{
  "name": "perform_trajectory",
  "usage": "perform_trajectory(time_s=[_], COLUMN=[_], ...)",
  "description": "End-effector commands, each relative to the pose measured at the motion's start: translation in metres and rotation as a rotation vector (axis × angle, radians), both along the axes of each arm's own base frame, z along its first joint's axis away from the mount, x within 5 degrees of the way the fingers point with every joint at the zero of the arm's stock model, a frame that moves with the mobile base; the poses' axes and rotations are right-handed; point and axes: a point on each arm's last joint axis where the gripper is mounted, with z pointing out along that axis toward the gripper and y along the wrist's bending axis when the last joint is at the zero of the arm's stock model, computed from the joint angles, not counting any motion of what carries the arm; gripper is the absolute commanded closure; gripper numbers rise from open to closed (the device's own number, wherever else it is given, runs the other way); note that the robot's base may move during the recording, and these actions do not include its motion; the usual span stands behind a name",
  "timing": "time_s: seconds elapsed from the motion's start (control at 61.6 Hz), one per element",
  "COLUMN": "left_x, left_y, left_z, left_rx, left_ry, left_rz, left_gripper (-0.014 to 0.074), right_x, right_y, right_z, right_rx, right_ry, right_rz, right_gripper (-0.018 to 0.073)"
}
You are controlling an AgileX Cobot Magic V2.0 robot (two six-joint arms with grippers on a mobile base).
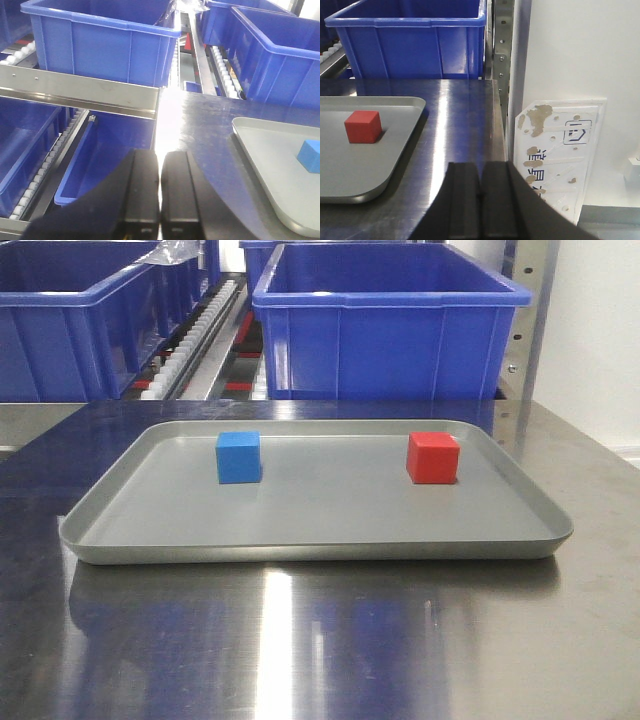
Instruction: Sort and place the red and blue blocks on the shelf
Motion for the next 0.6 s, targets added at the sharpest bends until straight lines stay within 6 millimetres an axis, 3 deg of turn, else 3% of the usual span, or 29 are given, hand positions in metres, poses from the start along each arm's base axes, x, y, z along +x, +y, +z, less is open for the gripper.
perform_trajectory(time_s=[0.0,0.585], left_x=[0.0001,0.0001], left_y=[0.0,0.0], left_z=[-0.0038,-0.0038], left_rx=[-0.007,-0.007], left_ry=[-0.068,-0.068], left_rz=[-0.001,-0.001], left_gripper=[0.0461,0.0461], right_x=[-0.0018,-0.0018], right_y=[0.0004,0.0004], right_z=[0.0148,0.0148], right_rx=[-0.001,-0.001], right_ry=[-0.114,-0.114], right_rz=[0.005,0.005], right_gripper=[0.0487,0.0487])
